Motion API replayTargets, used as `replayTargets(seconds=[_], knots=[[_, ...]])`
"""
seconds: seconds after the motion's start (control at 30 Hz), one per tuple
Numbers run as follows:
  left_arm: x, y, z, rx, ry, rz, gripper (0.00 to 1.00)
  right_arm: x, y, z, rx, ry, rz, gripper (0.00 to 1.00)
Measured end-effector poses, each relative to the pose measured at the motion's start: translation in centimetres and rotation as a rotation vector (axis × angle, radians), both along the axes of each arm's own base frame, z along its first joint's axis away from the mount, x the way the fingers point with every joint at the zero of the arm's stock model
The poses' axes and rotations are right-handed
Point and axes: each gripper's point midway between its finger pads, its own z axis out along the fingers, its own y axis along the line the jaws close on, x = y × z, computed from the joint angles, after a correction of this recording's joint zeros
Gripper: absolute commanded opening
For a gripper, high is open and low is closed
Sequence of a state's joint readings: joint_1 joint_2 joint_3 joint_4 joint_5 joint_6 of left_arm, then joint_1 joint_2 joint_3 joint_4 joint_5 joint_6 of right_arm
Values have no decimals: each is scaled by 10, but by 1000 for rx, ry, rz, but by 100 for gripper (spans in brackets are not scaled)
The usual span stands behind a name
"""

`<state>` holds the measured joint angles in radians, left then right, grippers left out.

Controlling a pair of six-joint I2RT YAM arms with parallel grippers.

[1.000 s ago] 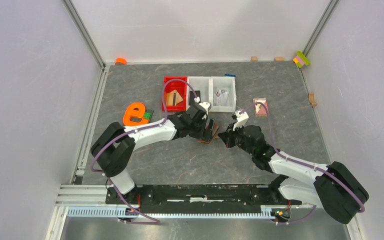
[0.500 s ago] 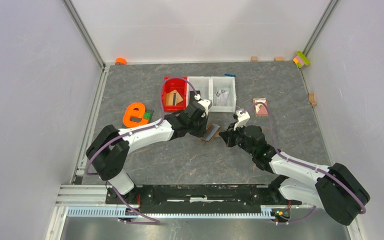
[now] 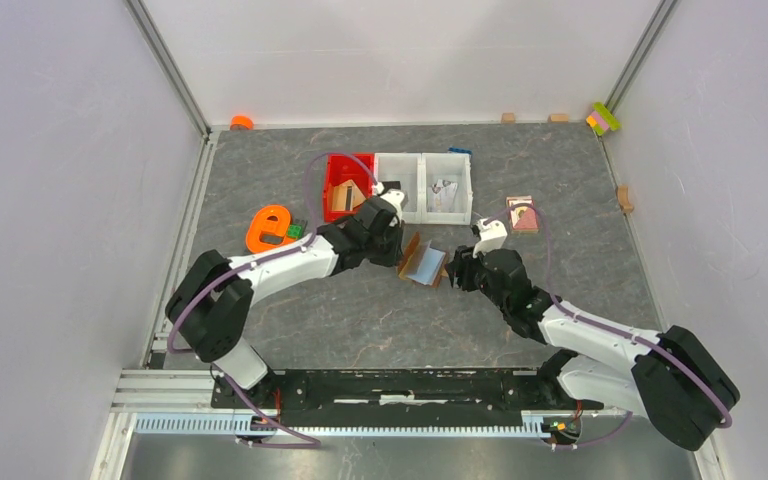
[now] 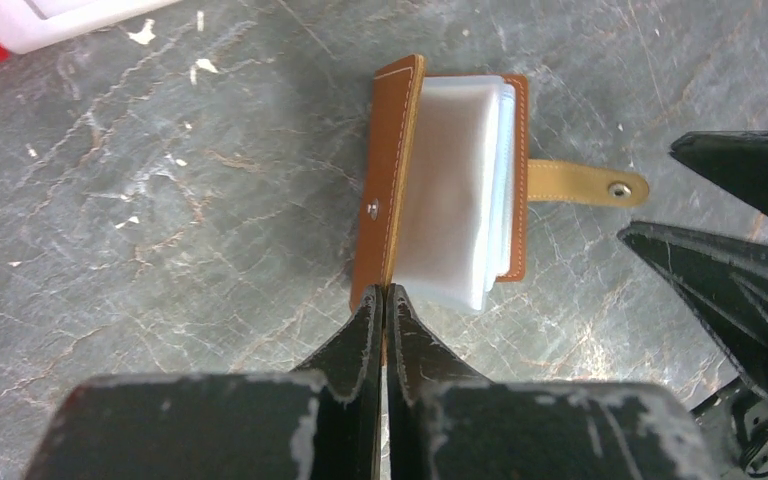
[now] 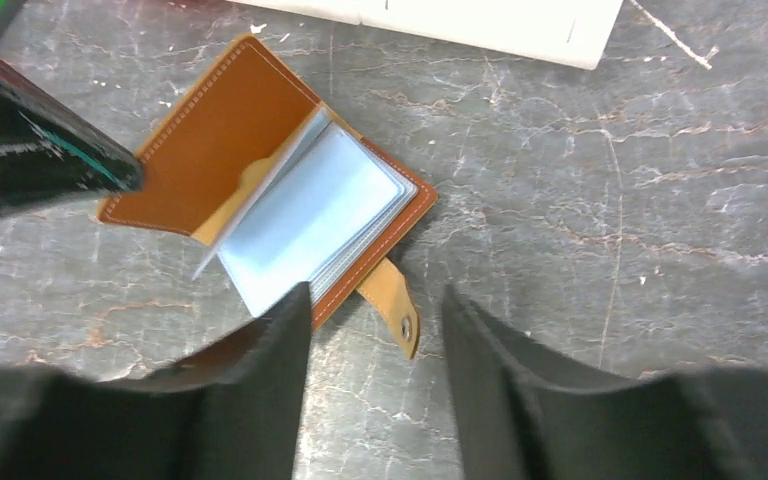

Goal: Take the credit cards out of the card holder
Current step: Open the card holder at the center of the board.

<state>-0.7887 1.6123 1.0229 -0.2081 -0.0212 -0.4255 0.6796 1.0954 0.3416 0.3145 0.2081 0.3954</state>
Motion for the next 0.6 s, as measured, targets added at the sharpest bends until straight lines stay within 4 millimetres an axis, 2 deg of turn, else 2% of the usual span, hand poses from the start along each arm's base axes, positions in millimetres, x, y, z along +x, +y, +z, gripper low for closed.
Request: replayTargets(seconds=[0.1,0.23,0.5,0.6], knots=[[9,9,-2,-24,33,46,2,2,-4,-3,-7,8,-18,73],[17,22,-16,-16,81,100,2,5,-9,-18,-15,63,-34,81],[8,30,-56,74,192,104,2,4,-7,-49,22,206,-3,82],[4,28,-61,77,220,91,2,2,-1,-51,58,229,30,81]])
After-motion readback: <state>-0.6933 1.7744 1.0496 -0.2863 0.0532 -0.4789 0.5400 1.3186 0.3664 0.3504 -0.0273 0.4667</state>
